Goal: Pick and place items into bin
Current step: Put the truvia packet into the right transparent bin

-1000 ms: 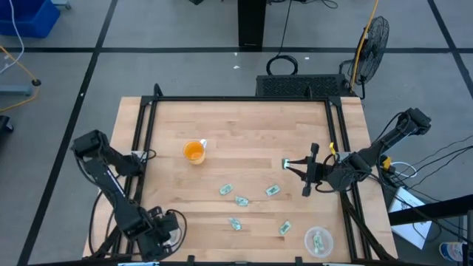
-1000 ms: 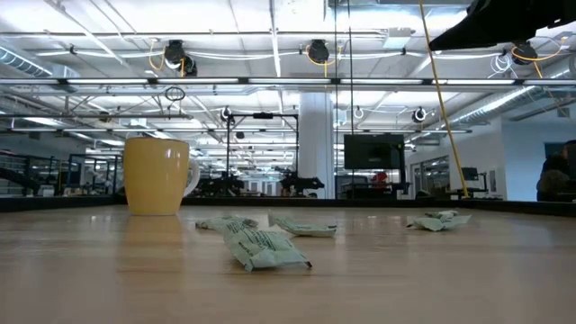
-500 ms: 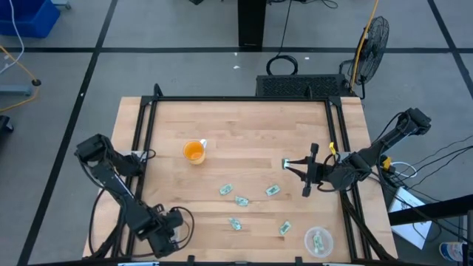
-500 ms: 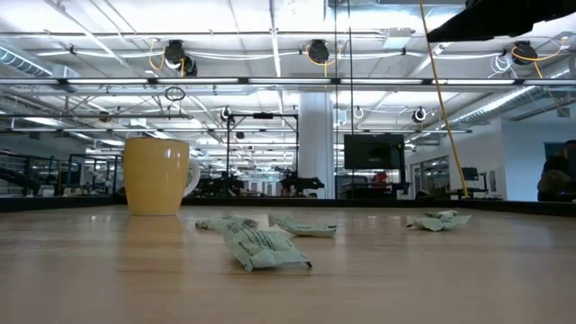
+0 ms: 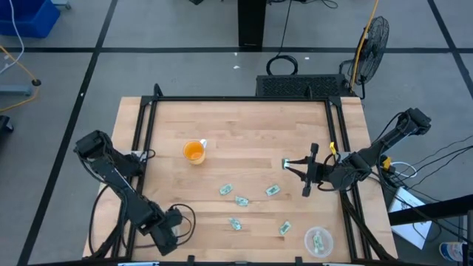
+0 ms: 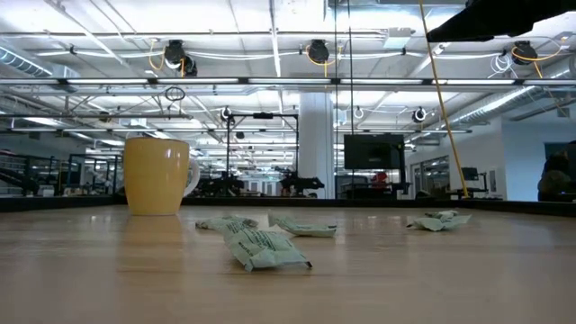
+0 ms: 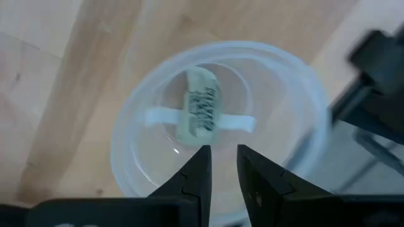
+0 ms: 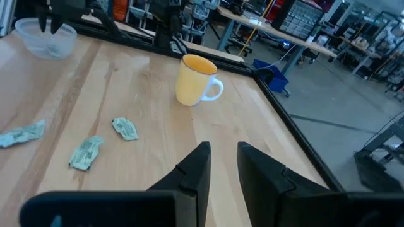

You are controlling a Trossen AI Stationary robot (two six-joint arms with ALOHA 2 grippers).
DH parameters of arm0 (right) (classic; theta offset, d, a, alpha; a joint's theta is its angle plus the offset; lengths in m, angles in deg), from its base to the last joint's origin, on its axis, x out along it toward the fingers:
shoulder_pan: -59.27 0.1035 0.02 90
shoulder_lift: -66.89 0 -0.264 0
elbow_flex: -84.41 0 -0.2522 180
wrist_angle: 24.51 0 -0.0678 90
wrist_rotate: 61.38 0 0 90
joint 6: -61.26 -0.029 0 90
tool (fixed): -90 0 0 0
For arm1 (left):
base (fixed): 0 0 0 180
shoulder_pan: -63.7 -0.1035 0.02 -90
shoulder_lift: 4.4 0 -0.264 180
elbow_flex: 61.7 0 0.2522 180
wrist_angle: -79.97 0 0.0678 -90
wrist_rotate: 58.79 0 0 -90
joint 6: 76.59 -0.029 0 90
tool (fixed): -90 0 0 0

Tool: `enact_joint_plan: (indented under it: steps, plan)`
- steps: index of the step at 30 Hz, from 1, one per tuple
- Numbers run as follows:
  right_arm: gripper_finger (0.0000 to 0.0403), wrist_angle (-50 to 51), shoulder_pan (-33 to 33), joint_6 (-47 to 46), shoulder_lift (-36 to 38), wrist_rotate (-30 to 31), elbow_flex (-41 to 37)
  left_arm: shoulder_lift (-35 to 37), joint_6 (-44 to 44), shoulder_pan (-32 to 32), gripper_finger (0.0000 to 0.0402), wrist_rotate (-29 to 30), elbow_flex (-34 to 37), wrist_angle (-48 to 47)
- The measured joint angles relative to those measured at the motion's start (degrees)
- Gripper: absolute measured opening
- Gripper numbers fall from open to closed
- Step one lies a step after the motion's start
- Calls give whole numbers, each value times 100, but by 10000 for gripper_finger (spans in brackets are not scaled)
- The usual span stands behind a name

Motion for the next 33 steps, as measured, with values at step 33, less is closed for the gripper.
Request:
enact_joint_plan:
  steps: [33]
  plan:
    - [151, 303, -1689, -1874, -1803, -2237, -1087, 2334, -4368, -1876, 25, 4634, -9, 106]
